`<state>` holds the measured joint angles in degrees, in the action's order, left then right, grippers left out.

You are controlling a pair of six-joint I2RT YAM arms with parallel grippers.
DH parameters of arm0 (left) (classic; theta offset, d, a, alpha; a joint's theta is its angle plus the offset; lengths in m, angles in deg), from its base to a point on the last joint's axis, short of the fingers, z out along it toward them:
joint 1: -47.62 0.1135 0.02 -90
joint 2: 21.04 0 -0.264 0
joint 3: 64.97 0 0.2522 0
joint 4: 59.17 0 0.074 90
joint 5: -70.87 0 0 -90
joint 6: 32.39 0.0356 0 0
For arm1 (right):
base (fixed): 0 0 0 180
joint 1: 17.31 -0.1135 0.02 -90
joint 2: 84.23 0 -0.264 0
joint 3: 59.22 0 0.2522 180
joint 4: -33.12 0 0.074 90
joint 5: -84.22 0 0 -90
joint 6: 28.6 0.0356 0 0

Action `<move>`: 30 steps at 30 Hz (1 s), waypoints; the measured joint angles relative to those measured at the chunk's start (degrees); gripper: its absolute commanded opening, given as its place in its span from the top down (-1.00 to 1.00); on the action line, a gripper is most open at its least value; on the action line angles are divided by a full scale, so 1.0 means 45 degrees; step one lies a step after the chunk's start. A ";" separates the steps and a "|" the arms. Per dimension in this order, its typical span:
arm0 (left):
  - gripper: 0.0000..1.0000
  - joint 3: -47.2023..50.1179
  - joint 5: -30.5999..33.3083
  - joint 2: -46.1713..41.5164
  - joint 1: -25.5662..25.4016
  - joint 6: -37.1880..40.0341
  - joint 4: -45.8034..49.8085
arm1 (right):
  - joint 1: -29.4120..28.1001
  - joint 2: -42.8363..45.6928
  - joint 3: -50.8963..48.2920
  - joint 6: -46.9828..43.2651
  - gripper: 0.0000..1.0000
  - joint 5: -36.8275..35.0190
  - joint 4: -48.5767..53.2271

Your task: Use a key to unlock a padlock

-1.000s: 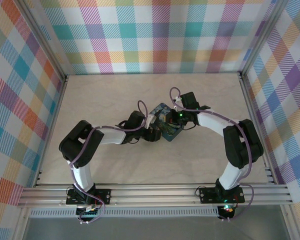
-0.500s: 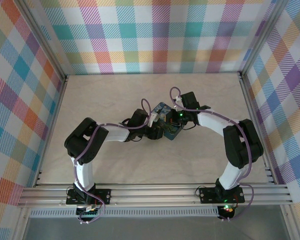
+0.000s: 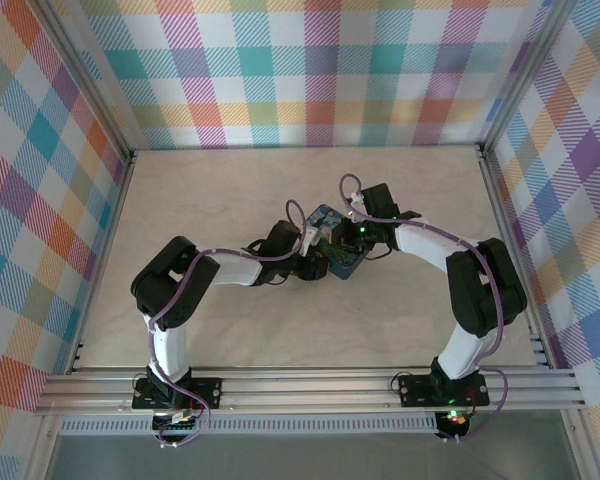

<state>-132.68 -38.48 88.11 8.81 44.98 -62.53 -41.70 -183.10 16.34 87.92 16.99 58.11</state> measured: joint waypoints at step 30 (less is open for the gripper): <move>0.47 0.0034 0.0845 0.0165 -0.0602 -0.1943 -0.0675 | -0.0185 0.0165 -0.0228 0.0005 1.00 -0.0092 -0.0311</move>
<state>-132.53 -34.68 88.85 6.10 36.24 -65.57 -42.53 -182.36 15.32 87.95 16.57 56.71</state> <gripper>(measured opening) 0.273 0.063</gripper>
